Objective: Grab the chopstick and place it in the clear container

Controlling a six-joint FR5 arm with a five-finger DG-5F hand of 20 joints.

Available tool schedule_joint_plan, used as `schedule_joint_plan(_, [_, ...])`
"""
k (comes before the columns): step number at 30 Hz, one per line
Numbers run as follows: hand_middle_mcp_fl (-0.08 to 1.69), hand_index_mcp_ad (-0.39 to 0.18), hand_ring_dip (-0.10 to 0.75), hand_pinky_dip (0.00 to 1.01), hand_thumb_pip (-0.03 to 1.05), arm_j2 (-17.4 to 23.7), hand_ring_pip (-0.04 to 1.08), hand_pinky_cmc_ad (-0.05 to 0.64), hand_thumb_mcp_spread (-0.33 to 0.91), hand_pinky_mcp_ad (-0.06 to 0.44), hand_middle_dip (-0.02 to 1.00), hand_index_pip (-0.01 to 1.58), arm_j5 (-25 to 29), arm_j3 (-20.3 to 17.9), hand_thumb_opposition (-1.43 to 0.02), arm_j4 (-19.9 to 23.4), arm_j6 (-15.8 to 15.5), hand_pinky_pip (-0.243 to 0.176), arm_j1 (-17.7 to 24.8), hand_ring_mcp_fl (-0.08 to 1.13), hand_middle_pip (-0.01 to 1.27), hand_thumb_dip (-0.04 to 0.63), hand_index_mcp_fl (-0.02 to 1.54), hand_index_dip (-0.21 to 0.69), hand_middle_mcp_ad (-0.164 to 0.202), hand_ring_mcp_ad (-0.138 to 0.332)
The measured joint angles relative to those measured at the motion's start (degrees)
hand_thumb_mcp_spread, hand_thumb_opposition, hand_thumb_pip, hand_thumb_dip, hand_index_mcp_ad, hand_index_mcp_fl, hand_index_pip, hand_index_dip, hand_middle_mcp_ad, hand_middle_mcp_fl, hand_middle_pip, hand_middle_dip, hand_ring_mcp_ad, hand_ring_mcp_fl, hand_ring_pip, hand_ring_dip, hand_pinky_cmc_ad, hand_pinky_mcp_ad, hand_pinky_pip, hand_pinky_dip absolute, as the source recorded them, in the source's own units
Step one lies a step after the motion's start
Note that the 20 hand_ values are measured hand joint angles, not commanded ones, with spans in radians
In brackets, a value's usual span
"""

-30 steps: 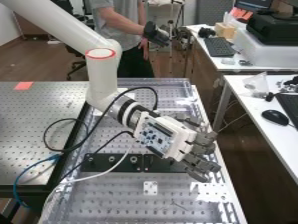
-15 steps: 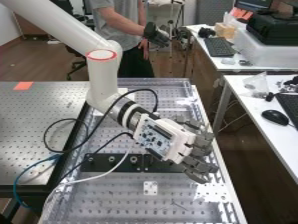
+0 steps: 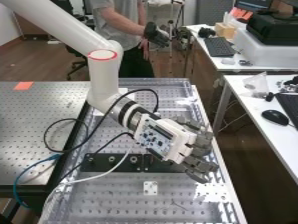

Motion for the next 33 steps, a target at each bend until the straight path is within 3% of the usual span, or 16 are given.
schedule_joint_plan(23, [0.71,-0.122,0.442,0.19,0.6,-0.2,0.09,0.408,0.55,0.199,0.64,1.25,-0.4,0.3,-0.85,-0.3,0.1,0.01,-0.1,0.51,0.68,0.29,0.51,0.003,0.075,0.084])
schedule_joint_plan(33, [0.65,-0.122,0.442,0.19,0.66,-0.3,0.09,0.408,0.53,0.199,0.64,1.25,-0.7,0.3,-0.85,-1.1,0.4,0.014,-0.5,0.49,0.68,0.293,0.42,0.003,0.075,0.087])
